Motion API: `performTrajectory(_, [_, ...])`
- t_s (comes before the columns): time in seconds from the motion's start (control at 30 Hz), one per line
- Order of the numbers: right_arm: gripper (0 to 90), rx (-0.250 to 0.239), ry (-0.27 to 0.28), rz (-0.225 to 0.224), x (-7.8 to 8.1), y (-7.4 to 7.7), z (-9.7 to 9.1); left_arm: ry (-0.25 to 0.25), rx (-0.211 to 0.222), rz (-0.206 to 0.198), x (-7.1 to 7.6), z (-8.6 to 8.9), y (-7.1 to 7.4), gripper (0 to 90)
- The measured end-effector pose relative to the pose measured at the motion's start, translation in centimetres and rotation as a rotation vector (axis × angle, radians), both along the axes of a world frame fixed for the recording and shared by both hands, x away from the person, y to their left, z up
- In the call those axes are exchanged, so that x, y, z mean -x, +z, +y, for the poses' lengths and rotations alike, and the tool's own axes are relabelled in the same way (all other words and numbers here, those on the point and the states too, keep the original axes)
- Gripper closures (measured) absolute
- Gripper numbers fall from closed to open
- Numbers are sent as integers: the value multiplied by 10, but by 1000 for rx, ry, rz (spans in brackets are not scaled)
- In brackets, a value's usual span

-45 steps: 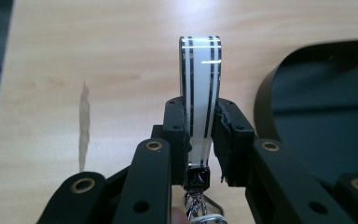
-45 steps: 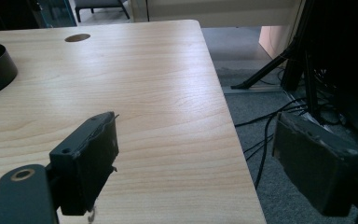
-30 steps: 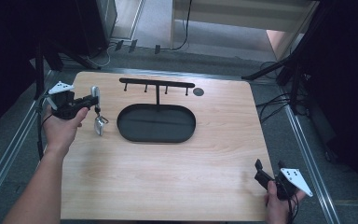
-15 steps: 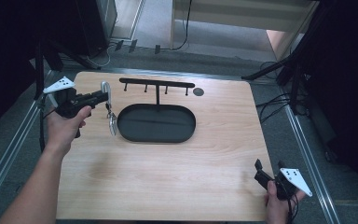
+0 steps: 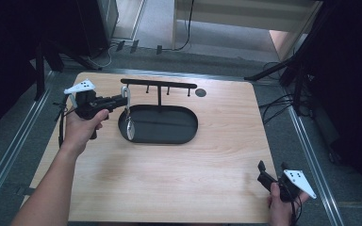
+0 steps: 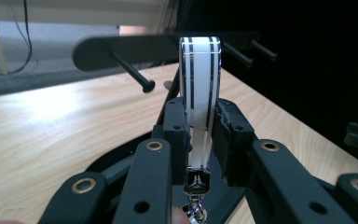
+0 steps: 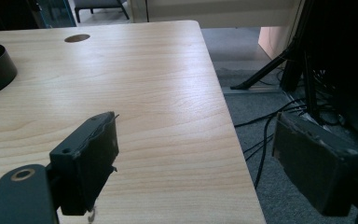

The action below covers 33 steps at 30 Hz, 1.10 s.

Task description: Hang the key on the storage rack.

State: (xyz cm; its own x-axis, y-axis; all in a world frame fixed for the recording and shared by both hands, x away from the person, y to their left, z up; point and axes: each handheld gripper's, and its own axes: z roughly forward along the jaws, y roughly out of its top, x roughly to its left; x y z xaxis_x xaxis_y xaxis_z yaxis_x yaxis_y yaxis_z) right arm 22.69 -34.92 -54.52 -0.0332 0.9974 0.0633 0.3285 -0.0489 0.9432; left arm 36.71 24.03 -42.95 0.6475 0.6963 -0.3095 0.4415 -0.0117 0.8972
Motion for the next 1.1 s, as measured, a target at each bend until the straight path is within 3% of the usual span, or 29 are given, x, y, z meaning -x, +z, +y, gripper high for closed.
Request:
performTrajectory(0.13, [144, -8, -2, 0, 0, 0, 0, 23, 23, 12, -7, -1, -5, 763])
performTrajectory(0.27, [144, -7, 2, 3, 0, 0, 0, 24, 6, 29, -12, -2, -11, 763])
performTrajectory(0.47, [144, -6, 1, 1, 0, 0, 0, 40, 63, 41, -18, 4, -16, 762])
performTrajectory(0.67, [144, 1, 2, 0, 0, 0, 0, 38, 73, 52, -23, 10, -20, 760])
performTrajectory(0.77, [144, 5, 1, -1, 0, 0, 0, 39, 118, 64, -26, 14, -23, 756])
performTrajectory(0.97, [144, 11, 0, 0, 0, 0, 1, 86, 121, 73, -30, 20, -26, 766])
performTrajectory(1.1, [144, 13, 1, 3, 0, 0, 1, 123, 65, 73, -31, 17, -27, 733])
